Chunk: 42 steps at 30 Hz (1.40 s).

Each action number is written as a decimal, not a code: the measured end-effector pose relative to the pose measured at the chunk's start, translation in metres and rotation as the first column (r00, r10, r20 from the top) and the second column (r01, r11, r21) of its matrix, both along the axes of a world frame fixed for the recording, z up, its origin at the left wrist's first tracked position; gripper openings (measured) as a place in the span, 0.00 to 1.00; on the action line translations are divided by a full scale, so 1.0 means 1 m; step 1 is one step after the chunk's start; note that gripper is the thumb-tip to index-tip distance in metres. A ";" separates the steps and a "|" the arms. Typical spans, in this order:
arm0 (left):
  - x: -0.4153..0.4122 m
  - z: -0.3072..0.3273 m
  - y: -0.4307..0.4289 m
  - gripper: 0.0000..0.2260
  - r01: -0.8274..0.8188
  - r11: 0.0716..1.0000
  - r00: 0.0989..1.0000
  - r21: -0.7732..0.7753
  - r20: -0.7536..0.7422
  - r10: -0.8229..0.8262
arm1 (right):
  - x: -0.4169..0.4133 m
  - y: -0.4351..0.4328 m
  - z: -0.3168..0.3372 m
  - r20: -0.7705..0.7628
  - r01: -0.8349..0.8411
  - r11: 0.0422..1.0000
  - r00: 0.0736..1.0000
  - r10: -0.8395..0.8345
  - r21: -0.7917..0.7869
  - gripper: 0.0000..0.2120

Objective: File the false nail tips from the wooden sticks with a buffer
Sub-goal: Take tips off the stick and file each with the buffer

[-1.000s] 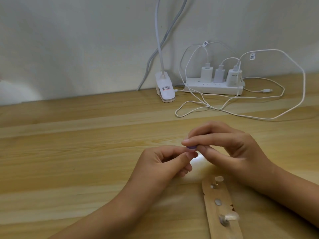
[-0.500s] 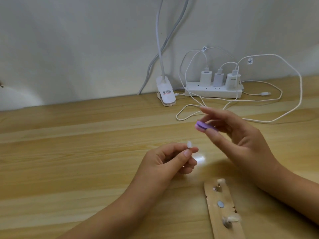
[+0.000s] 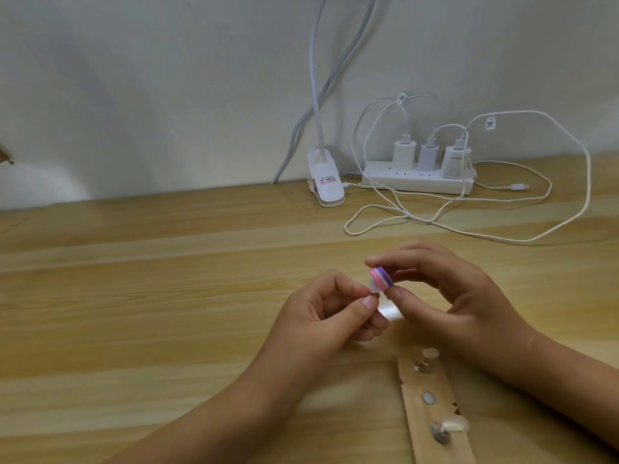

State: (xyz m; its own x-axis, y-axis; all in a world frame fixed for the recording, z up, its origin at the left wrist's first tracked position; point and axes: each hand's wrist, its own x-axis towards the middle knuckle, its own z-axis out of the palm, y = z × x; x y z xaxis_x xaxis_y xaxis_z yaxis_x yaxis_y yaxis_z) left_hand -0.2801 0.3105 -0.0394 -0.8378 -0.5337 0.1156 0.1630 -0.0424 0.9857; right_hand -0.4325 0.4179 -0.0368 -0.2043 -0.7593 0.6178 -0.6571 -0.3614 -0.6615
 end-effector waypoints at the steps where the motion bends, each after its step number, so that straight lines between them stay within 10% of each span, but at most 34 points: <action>1: 0.000 0.000 0.000 0.03 -0.006 1.000 1.000 -0.003 -0.002 0.006 | 0.000 0.001 0.000 -0.019 -0.003 1.000 1.000 0.003 0.000 0.13; 22: 0.004 0.002 0.003 0.01 0.021 0.994 1.000 -0.111 0.019 -0.019 | -0.006 -0.003 0.001 0.183 -0.015 0.996 0.983 -0.002 0.089 0.13; 28: 0.011 0.004 0.021 0.02 -0.005 0.727 0.993 -0.686 -0.091 -0.079 | -0.011 -0.003 0.008 0.460 -0.007 0.988 0.885 -0.066 0.154 0.15; 42: 0.012 -0.005 0.020 0.07 0.081 0.513 0.995 -0.854 0.103 0.015 | -0.031 -0.008 0.012 0.875 -0.319 0.947 0.465 0.133 0.026 0.15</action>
State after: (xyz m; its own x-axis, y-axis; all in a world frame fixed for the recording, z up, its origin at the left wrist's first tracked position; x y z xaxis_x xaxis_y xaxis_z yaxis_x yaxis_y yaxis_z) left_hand -0.2685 0.3305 -0.0440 -0.8841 -0.1868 0.4283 0.0942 0.8265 0.5550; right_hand -0.4638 0.4094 -0.0252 -0.3624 -0.9266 0.0998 0.3556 -0.2365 -0.9042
